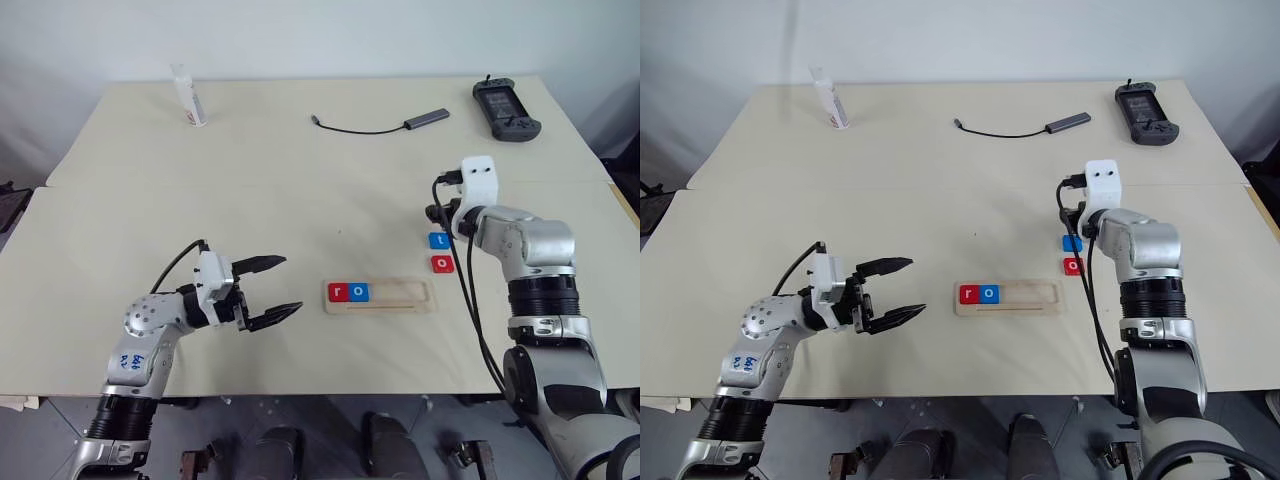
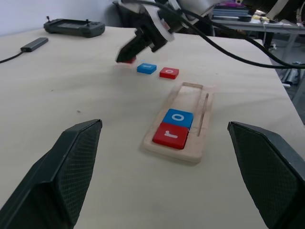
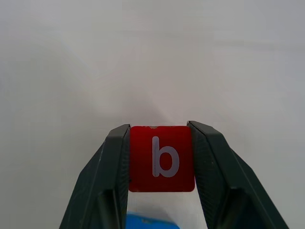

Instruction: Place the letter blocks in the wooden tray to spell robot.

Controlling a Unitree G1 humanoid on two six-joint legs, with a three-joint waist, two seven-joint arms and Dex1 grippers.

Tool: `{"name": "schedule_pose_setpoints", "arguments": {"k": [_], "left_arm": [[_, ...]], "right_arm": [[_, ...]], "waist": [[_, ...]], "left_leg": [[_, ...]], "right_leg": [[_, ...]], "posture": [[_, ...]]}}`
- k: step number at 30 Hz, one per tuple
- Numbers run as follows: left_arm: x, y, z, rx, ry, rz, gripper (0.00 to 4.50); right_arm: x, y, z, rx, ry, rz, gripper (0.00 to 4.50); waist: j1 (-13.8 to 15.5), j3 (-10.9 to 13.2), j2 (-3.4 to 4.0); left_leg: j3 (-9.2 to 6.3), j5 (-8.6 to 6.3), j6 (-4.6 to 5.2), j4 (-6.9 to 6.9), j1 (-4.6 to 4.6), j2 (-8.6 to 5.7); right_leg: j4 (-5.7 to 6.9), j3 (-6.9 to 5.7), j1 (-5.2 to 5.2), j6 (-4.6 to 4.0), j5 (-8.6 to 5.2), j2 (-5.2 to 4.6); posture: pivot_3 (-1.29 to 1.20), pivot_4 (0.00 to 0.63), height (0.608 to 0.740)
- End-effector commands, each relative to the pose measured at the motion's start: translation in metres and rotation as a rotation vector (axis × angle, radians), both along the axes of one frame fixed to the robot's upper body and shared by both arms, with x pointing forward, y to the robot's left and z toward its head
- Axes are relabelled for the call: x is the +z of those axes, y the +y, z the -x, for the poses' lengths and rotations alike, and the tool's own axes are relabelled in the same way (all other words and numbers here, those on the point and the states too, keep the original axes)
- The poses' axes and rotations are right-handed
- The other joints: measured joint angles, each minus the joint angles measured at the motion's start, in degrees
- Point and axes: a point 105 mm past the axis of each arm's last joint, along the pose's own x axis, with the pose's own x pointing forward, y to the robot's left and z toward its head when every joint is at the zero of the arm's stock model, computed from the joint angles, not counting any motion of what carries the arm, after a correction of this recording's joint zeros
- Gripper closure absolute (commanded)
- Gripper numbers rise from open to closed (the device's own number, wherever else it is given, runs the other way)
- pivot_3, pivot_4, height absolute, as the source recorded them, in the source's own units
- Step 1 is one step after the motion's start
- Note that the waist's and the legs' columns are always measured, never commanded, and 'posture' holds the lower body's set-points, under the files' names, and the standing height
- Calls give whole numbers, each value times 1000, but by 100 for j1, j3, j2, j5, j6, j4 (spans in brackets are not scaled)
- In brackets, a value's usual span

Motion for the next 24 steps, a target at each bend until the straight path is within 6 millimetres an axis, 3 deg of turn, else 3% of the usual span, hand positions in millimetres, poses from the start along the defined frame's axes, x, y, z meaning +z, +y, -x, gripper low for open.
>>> {"name": "schedule_pose_setpoints", "arguments": {"k": [1,6,13,16,20,24], "left_arm": [[2,-6,-1,-34,-17,4,0],[-1,-13,-2,-87,-5,6,0],[-3,-22,-2,-162,13,5,0],[-2,-25,-4,-180,13,3,0],[-1,-28,-4,-211,18,1,0],[-2,-28,-2,-231,17,-13,0]], "right_arm": [[31,-9,17,10,-81,1,2961],[26,-25,60,-24,-16,15,2961],[-16,-30,129,-63,100,-7,2961],[-34,-28,145,-103,124,-38,2961],[-47,-18,151,-133,132,-84,2961],[-46,-12,150,-122,120,-107,1728]], "waist": [[11,0,0],[49,0,0],[145,-1,0],[141,-1,0],[130,-2,0],[137,-2,0]], "left_leg": [[0,0,0,0,-1,0],[-1,0,0,1,-14,-2],[6,0,0,3,-26,-4],[9,0,0,6,-26,-6],[14,1,-1,9,-24,-8],[15,1,-1,9,-23,-7]], "right_leg": [[0,0,-1,0,0,0],[2,2,-14,0,0,-2],[10,19,-35,0,0,1],[13,27,-36,0,0,2],[23,32,-40,0,0,2],[27,33,-42,0,0,3]], "posture": [[0,150,740],[0,150,740],[0,150,740],[0,150,740],[0,150,740],[0,150,740]]}}
